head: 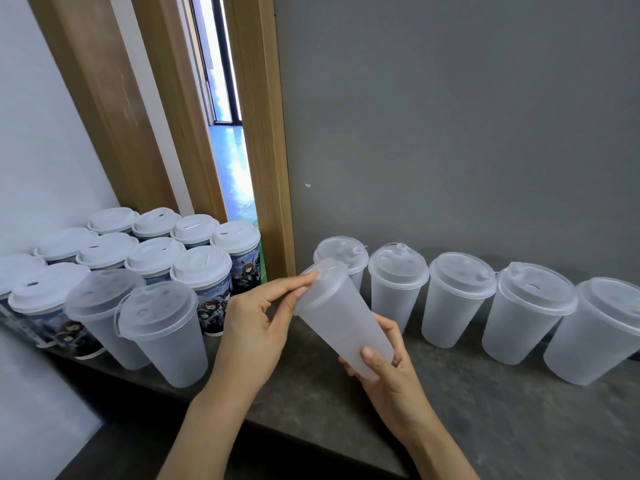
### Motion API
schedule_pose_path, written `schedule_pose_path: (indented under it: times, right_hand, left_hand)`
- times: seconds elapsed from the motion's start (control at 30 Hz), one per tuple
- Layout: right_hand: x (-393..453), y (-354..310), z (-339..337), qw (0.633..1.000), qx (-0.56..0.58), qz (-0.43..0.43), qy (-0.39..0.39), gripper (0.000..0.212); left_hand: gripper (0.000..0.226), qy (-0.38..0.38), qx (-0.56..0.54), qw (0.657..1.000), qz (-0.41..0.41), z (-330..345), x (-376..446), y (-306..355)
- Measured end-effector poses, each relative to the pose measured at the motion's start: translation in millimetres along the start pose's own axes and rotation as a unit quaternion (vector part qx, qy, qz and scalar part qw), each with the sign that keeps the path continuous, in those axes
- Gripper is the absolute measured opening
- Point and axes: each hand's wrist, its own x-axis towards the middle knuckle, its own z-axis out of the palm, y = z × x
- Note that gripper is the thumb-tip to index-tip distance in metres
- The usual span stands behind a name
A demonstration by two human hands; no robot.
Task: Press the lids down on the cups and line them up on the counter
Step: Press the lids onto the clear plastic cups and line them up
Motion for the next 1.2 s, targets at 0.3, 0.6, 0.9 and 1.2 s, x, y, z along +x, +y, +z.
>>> schedule_pose_path:
  times: [0.3, 0.6, 0.9, 1.2]
  right_hand:
    - [0, -2, 2, 1.0, 0.005, 0.012, -0.006, 0.078]
    - [0, 12, -2, 0.974, -0.203, -0.093, -0.043, 0.083]
    - [2, 23, -6, 0.918, -0.373, -0.132, -0.008, 0.069]
    - [-20, 1, -46, 0.796, -0.384, -0.311, 0.349, 0.054]
  left_hand:
    - [0.04, -0.003, 0.03, 0.999, 0.022, 14, -12, 3]
    - [0.043, -0.031, -0.013, 0.999, -0.013, 30, -27, 6]
    - [0.101, 0.096, 0.003, 0.995, -0.036, 32, -36, -15]
    - [0.113, 0.011, -0.104, 0.984, -0.143, 53, -51, -63]
